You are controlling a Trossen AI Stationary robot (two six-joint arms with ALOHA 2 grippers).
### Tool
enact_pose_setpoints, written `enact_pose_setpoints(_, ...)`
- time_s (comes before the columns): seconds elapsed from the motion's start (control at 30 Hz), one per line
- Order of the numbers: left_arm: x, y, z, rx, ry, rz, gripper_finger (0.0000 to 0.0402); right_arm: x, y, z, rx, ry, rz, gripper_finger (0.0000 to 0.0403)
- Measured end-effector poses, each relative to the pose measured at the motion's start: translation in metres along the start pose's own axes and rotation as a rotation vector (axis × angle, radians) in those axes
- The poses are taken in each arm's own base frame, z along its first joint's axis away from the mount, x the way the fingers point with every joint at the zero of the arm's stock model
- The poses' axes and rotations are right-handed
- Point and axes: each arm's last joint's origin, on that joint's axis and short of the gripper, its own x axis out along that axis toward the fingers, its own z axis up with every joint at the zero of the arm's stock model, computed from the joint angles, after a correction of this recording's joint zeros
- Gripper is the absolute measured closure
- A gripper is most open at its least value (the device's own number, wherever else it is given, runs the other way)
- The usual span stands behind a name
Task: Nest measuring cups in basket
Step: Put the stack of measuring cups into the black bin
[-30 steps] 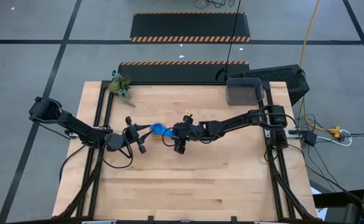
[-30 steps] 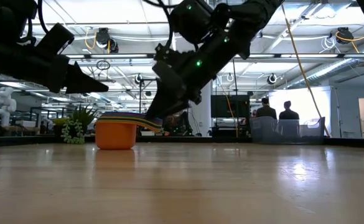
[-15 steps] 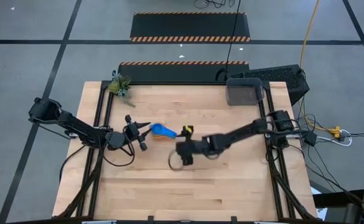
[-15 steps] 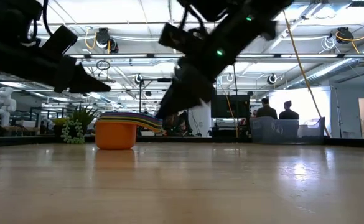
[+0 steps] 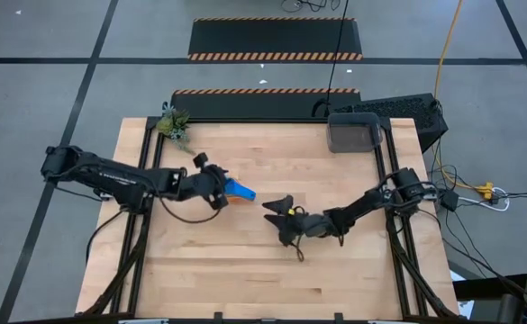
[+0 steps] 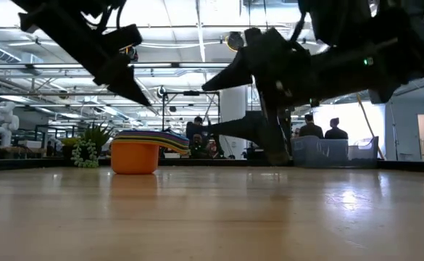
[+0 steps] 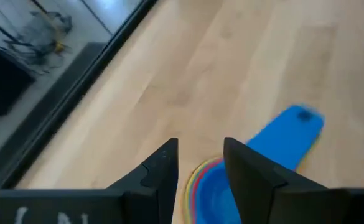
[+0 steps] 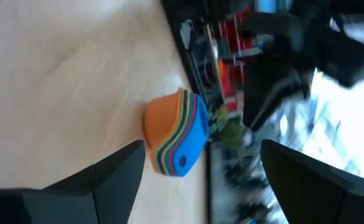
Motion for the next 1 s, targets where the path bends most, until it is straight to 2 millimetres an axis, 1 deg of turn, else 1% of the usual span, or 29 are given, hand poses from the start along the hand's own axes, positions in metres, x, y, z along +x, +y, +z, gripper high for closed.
enact_pose_setpoints(0.07, 0.002, 0.004, 0.003, -0.021, 0.011, -0.055, 0.0270, 0.002, 0.002, -0.011, -0.110, -0.021, 0.011, 0.0089)
enact_pose_setpoints(0.17, 0.005, 0.006, 0.002, -0.032, 0.045, -0.169, 0.0271, 0.012, 0.007, -0.024, -0.206, -0.029, 0.083, 0.0090)
enact_pose_setpoints(0.23, 0.006, 0.008, 0.001, -0.033, 0.067, -0.188, 0.0271, 0.024, 0.008, -0.026, -0.225, -0.031, 0.110, 0.0090)
enact_pose_setpoints(0.33, 0.008, 0.013, -0.005, -0.015, 0.125, -0.167, 0.0271, 0.037, 0.008, -0.027, -0.260, -0.012, 0.107, 0.0090)
enact_pose_setpoints(0.5, 0.010, 0.020, -0.011, -0.007, 0.194, -0.137, 0.0271, 0.052, 0.006, -0.023, -0.274, -0.006, 0.100, 0.0090)
enact_pose_setpoints(0.7, 0.012, 0.025, -0.012, -0.017, 0.210, -0.117, 0.0271, 0.060, 0.006, -0.026, -0.255, 0.048, 0.184, 0.0090)
enact_pose_setpoints(0.87, 0.015, 0.028, -0.022, -0.016, 0.244, -0.103, 0.0271, 0.065, 0.004, -0.028, -0.225, 0.072, 0.203, 0.0090)
enact_pose_setpoints(1.0, 0.016, 0.028, -0.026, -0.016, 0.243, -0.096, 0.0271, 0.066, 0.004, -0.030, -0.220, 0.077, 0.206, 0.0090)
